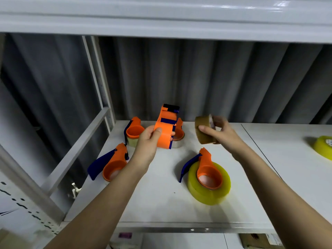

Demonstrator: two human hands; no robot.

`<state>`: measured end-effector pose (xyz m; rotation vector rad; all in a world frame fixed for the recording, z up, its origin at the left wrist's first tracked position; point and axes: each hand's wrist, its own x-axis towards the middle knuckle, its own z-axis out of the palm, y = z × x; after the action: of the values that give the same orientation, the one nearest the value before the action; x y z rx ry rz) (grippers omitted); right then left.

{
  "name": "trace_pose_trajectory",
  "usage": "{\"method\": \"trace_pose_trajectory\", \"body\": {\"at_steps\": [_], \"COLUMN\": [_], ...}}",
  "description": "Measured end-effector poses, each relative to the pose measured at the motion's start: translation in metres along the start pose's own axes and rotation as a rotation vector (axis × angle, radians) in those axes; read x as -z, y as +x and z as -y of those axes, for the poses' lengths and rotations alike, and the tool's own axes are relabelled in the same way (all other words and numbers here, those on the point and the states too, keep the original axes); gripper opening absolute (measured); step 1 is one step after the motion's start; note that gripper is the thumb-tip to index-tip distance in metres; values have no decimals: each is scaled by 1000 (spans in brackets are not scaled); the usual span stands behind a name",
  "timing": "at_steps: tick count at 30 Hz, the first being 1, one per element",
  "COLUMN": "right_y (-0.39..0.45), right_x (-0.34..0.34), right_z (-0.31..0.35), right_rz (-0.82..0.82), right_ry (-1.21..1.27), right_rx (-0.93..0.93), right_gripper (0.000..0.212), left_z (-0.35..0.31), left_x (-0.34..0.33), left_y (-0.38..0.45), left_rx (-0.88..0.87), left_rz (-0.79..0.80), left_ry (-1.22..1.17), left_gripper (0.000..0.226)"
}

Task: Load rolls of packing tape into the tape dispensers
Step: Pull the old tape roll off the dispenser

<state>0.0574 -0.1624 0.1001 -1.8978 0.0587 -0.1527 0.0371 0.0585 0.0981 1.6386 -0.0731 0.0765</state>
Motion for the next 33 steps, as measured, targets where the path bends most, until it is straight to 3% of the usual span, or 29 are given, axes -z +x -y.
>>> {"method": "trace_pose_trajectory", "body": {"at_steps": [8, 15, 23, 33], "right_y": [25, 17, 9, 0], "right_x": [25, 16, 1, -12], "right_z": [-24, -31, -33, -30], "right_rz": [-55, -116, -108, -81], "right_ry": [-219, -226, -233, -255], "right_rx": [-42, -34, -61, -48], "right_gripper": [84, 78, 80, 80], "left_z": [1, 9, 34, 57], "left_x": [-20, -26, -18, -20], "left_y": [-2, -2, -17, -28], "left_rx": [83, 196, 379, 456], "left_rz": [7, -60, -50, -31], "left_ry": [-157, -69, -58, -57], "left_gripper": [16, 27, 21, 27]}}
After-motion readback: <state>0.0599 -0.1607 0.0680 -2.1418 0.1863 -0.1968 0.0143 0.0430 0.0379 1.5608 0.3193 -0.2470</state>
